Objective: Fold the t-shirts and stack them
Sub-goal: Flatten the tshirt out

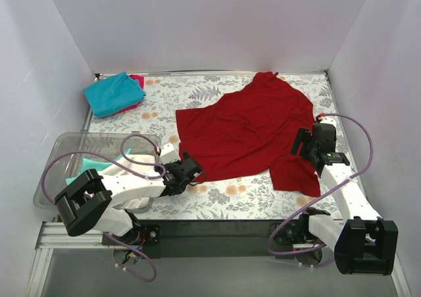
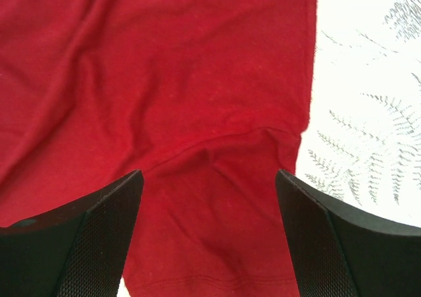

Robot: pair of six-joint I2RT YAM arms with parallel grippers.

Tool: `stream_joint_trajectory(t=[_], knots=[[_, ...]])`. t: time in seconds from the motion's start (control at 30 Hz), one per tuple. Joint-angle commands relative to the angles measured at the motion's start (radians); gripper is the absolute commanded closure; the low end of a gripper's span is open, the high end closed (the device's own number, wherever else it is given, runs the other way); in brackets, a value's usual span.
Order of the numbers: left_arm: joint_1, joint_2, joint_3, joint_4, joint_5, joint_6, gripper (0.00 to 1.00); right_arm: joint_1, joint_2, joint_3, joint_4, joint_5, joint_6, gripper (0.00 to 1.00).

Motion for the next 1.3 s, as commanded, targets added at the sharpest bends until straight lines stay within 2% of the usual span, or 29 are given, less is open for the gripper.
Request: stream_joint_trajectory(t=[0.0, 0.03, 0.13, 0.37, 0.47, 0.6, 0.73, 0.83, 1.13, 1.27], knots=[[0.003, 0.078, -0.018, -0.149, -0.008, -0.085, 0.27, -0.002, -0.033, -0.014, 0.051, -0.047, -0.018, 0.26], [-0.003, 0.087, -0.013, -0.153, -0.008, -0.088, 0.32, -0.002, -0.040, -0.019, 0.056, -0.051, -0.019, 0.26], [-0.015, 0.112, 0.013, -0.182, -0.011, -0.103, 0.35, -0.002, -0.047, -0.019, 0.061, -0.062, -0.019, 0.25], [-0.058, 0.064, 0.014, -0.258, 0.007, -0.148, 0.36, -0.002, -0.044, -0.022, 0.062, -0.062, -0.022, 0.25], [-0.075, 0.041, 0.004, -0.251, 0.019, -0.152, 0.40, -0.001, -0.050, -0.025, 0.064, -0.063, -0.021, 0.24], [-0.082, 0.041, -0.006, -0.238, 0.024, -0.151, 0.51, -0.002, -0.047, -0.028, 0.065, -0.068, -0.022, 0.24], [-0.083, 0.067, -0.004, -0.212, 0.022, -0.139, 0.70, 0.002, -0.052, -0.029, 0.065, -0.065, -0.021, 0.23], [-0.083, 0.087, 0.001, -0.192, 0.026, -0.123, 0.76, 0.002, -0.044, -0.031, 0.067, -0.062, -0.021, 0.23], [-0.083, 0.112, 0.010, -0.139, 0.049, -0.074, 0.80, 0.004, -0.057, -0.034, 0.067, -0.056, -0.022, 0.22], [-0.085, 0.067, -0.004, -0.144, 0.055, -0.076, 0.80, 0.005, -0.063, -0.036, 0.068, -0.056, -0.022, 0.22]])
